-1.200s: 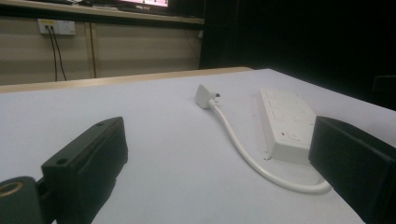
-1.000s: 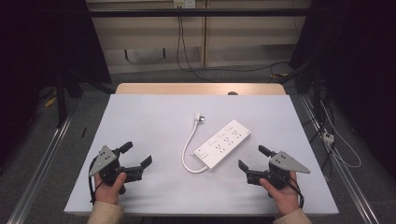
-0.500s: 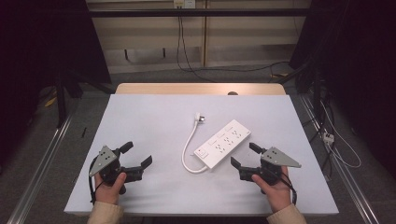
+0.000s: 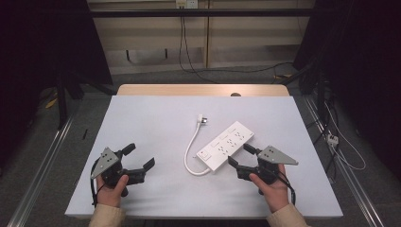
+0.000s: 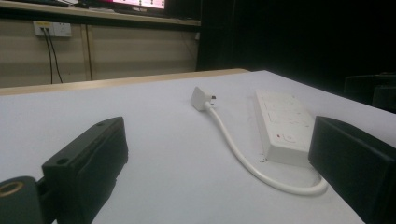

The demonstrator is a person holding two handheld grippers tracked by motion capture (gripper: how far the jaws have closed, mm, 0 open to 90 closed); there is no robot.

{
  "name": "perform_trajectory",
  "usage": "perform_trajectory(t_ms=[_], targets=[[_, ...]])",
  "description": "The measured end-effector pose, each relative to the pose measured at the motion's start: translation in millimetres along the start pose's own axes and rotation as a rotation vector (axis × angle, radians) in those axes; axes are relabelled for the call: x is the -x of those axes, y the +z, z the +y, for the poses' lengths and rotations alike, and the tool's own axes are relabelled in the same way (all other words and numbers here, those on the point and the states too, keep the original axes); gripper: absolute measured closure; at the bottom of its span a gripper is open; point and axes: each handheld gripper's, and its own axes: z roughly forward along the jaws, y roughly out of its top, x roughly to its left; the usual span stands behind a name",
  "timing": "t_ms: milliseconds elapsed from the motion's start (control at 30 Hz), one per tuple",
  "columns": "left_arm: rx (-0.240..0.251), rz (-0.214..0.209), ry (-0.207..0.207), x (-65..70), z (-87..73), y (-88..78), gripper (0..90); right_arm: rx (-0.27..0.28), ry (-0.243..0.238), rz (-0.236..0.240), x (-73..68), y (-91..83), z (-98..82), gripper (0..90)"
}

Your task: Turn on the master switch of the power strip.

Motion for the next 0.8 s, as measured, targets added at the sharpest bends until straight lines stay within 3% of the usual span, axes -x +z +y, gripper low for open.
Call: perform_trajectory(t_ms=[367,800], targets=[[0.003,-0.002,0.000,0.2,0.2,0.5,4.4,-0.013,-0.011,0.013,-4.2,11.2,2.9,24.0],[0.003,-0.003,0.000,0.5,0.5,1.1,4.5,-0.034,0.000,0.037,-8.8,23.5,5.7,33.4]])
